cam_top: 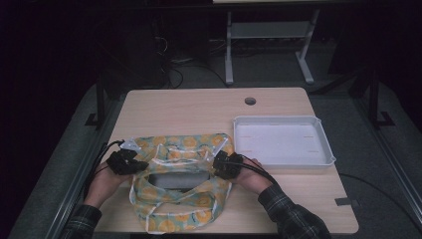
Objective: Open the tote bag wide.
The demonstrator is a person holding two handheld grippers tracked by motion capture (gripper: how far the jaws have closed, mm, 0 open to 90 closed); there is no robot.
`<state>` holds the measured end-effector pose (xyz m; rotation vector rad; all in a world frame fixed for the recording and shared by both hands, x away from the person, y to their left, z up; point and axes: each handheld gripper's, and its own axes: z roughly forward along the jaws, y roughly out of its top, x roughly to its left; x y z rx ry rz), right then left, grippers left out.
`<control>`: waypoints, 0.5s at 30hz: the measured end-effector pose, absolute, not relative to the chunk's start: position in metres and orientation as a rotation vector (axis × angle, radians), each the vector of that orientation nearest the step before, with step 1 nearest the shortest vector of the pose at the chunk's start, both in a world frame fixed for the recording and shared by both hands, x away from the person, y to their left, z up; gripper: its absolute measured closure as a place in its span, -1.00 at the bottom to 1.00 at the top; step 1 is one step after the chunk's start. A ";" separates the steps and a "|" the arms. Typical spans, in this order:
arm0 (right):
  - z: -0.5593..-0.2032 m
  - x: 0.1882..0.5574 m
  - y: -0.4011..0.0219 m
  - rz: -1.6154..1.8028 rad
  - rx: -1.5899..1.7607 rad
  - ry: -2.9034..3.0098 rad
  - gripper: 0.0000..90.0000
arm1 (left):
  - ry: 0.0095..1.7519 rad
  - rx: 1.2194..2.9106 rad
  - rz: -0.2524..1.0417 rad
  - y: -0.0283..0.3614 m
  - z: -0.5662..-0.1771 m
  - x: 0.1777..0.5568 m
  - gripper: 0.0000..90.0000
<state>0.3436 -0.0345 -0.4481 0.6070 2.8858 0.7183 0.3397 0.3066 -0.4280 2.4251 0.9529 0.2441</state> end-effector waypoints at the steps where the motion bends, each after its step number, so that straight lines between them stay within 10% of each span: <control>1: -0.448 0.344 -0.035 0.718 0.607 2.886 0.98 | 0.953 2.434 0.238 0.307 -0.431 0.340 1.00; 15: -0.448 0.344 -0.035 0.721 0.608 2.889 0.98 | 0.979 2.472 0.221 0.307 -0.444 0.335 0.90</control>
